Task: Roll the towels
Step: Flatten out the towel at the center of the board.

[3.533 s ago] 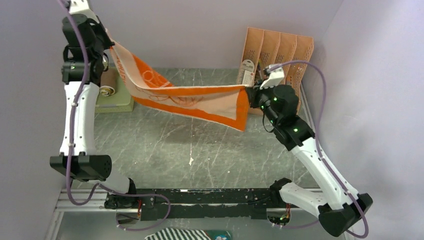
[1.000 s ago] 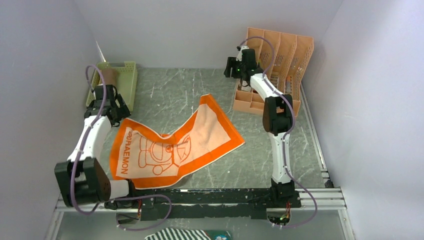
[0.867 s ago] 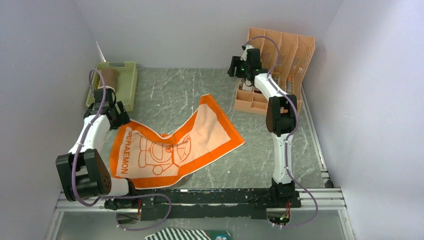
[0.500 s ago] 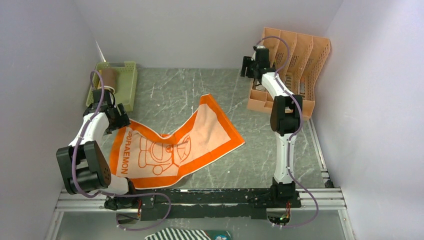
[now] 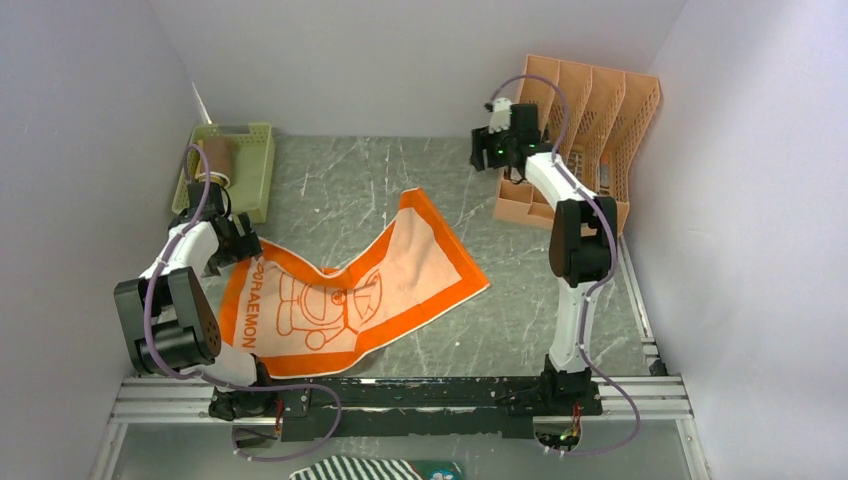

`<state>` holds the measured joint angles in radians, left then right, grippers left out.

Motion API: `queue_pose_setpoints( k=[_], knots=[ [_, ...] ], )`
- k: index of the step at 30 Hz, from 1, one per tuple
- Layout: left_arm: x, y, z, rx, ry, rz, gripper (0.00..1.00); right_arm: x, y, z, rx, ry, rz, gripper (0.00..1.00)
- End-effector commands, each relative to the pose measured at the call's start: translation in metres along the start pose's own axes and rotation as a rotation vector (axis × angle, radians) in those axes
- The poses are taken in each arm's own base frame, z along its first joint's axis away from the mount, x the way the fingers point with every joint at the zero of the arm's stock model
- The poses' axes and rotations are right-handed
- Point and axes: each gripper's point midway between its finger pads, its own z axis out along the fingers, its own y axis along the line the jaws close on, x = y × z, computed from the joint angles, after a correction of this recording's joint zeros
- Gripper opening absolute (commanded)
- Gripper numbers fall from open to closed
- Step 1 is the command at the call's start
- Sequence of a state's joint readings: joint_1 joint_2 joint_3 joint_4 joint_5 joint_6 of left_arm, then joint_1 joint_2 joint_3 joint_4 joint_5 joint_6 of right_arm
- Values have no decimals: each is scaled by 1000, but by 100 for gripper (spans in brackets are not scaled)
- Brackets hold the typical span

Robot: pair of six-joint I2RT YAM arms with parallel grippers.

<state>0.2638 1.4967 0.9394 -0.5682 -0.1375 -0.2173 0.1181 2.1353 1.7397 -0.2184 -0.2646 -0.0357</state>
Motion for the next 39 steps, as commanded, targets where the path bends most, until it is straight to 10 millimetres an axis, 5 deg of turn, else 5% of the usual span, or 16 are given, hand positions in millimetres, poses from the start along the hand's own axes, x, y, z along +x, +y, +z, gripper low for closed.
queue_pose_setpoints(
  k=[1,5,10,16,29,34,39],
  knots=[
    [-8,6,-6,-11,-38,-24,99,26,86,11,-224,109,-253,65],
    [-6,3,-8,12,-42,-28,97,59,115,26,-275,173,-301,62],
    [-4,-2,-14,50,-61,-32,96,75,139,38,-297,196,-324,58],
    [-7,-9,-18,89,-76,-28,95,94,143,59,-245,221,-318,51],
    [-10,-16,-25,136,-96,-27,94,91,157,73,-161,149,-336,52],
    [-12,-15,-27,130,-107,-31,94,108,124,77,-30,231,-315,56],
    [-14,-12,-27,110,-113,-47,94,114,53,56,116,267,-122,57]
  ],
)
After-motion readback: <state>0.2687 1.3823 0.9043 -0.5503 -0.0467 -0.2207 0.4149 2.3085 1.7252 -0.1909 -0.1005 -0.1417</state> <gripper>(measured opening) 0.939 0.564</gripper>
